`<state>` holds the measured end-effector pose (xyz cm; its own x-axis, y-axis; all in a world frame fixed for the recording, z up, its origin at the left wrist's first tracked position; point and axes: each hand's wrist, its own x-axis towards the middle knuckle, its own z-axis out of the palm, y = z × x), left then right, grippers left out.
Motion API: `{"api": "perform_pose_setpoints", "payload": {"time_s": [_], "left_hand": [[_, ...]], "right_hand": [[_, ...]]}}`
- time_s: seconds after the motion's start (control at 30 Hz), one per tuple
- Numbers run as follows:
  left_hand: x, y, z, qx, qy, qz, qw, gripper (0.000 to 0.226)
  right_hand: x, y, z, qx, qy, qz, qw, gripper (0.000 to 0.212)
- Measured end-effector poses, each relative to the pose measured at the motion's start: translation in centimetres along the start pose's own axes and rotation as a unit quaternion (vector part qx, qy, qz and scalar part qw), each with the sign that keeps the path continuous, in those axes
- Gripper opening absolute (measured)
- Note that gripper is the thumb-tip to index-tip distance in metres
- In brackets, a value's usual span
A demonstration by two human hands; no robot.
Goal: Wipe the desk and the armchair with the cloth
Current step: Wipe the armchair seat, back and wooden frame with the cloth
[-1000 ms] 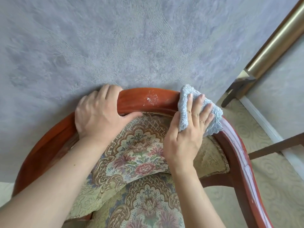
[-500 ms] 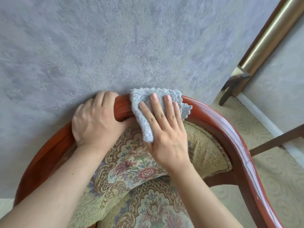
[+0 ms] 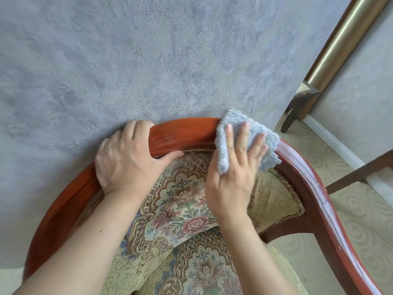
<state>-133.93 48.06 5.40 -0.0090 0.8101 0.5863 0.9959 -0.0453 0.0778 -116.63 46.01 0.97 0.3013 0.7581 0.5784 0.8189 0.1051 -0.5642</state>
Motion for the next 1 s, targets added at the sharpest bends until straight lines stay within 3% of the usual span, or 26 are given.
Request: {"api": "perform_pose_setpoints", "payload": {"time_s": [0.07,0.23,0.3,0.4,0.47,0.6,0.77,0.9,1.0], "left_hand": [[0.0,0.1,-0.1,-0.008,-0.001,-0.009,1.0,0.064],[-0.3,0.2,-0.1,0.017,0.066,0.024,0.997,0.006],[-0.3,0.0,-0.1,0.015,0.043,0.028,0.999,0.011],[-0.1,-0.2,0.0,0.008,-0.01,0.006,1.0,0.051],[-0.1,-0.1,0.1,0.014,-0.013,0.007,1.0,0.069],[-0.1,-0.2,0.3,0.02,0.004,0.026,0.999,0.077],[0.0,0.0,0.3,0.023,-0.003,0.018,1.0,0.077],[0.0,0.3,0.2,0.014,-0.002,0.0,1.0,0.064],[0.0,0.3,0.3,0.019,-0.007,-0.011,1.0,0.055]], "right_hand": [[0.1,-2.2,0.5,0.029,-0.04,-0.066,0.997,0.06],[0.0,-4.6,0.2,0.044,-0.157,-0.249,0.955,0.067],[0.5,-3.3,-0.4,-0.018,-0.164,-0.296,0.941,0.073],[1.2,-0.6,-1.4,-0.066,-0.134,-0.282,0.948,0.075],[1.4,2.1,-2.4,-0.094,-0.104,-0.224,0.964,0.072],[0.6,7.1,-4.8,-0.131,-0.049,-0.095,0.986,0.063],[0.2,2.9,-2.4,-0.032,-0.003,0.056,0.998,0.059],[0.1,-2.4,-0.8,0.027,-0.094,-0.105,0.99,0.068],[1.1,-2.3,-1.7,0.008,-0.156,-0.207,0.966,0.07]]}}
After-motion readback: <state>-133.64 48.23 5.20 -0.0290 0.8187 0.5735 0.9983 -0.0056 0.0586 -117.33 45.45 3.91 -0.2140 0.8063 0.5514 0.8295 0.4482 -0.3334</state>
